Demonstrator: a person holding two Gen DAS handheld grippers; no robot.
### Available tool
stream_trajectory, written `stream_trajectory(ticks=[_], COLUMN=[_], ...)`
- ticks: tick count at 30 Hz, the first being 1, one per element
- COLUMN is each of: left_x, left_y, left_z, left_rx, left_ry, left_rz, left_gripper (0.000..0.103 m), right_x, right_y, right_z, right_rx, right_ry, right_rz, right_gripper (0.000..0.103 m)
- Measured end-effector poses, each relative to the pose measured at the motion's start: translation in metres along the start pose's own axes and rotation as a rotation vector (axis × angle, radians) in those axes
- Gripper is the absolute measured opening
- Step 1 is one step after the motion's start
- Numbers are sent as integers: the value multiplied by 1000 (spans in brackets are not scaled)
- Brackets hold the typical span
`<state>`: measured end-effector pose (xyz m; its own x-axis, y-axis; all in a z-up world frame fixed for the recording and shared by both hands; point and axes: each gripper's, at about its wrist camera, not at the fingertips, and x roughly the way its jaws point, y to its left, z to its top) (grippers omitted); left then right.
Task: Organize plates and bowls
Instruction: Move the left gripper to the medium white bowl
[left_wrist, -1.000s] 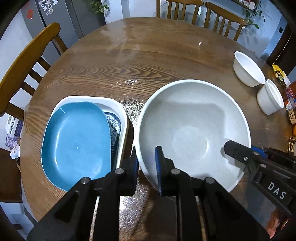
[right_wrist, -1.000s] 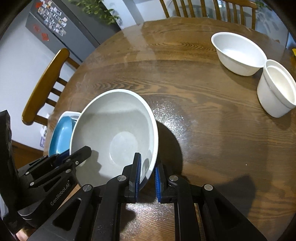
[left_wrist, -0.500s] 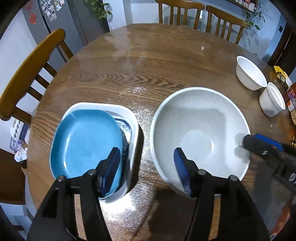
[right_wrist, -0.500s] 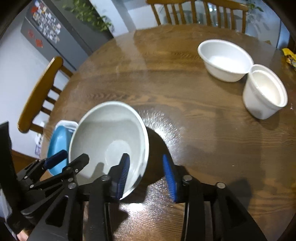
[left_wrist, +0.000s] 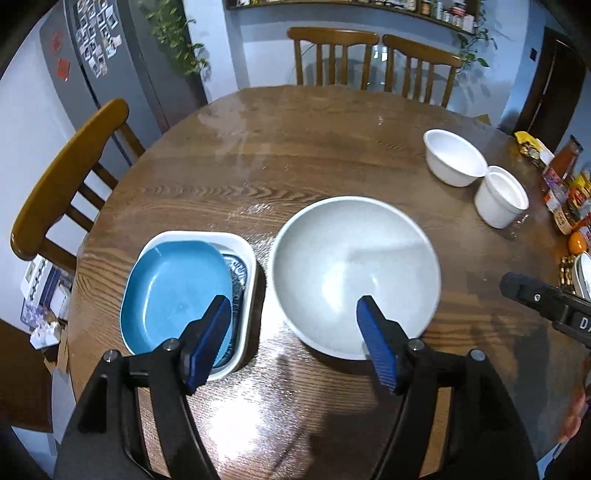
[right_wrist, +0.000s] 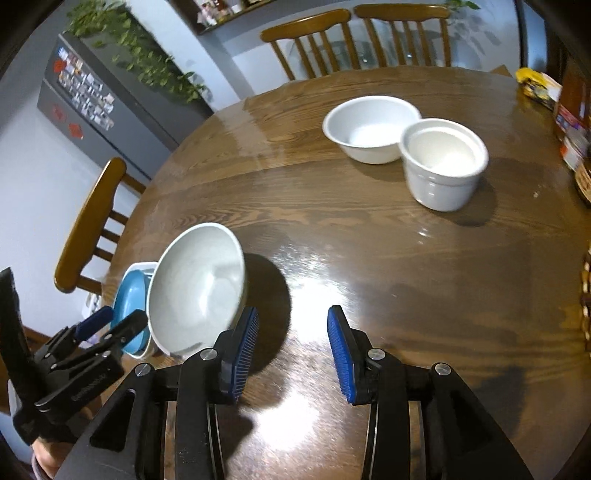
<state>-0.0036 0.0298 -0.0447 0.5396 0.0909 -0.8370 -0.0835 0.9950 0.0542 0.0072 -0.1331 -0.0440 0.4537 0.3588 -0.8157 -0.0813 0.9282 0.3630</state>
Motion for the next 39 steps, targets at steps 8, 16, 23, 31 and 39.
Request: stream_trajectory(ticks=[8,16,23,31,39], left_x=[-16,-24,-25,-19,-2], left_y=[-29,-61,-89,-113,-127], left_z=[0,0,-1,8,68], left_rx=[77,148,185,199,102], left_ry=[-43,-68,-68,-37,-38], left_rz=[-27,-63,-98,-132,-134], left_gripper=[72,72,72,72,72], right_x=[-19,-43,-63,-83,-100], right_y=[-30,-60,-83,-108,-105], right_z=[-10,-21,-27,-23,32], right_rx=[62,114,151,162,63], right_ry=[-29,-71,-106,-132,-181], right_rz=[-10,-35,-73,-102,-146], right_gripper=[39,39,40,40,40])
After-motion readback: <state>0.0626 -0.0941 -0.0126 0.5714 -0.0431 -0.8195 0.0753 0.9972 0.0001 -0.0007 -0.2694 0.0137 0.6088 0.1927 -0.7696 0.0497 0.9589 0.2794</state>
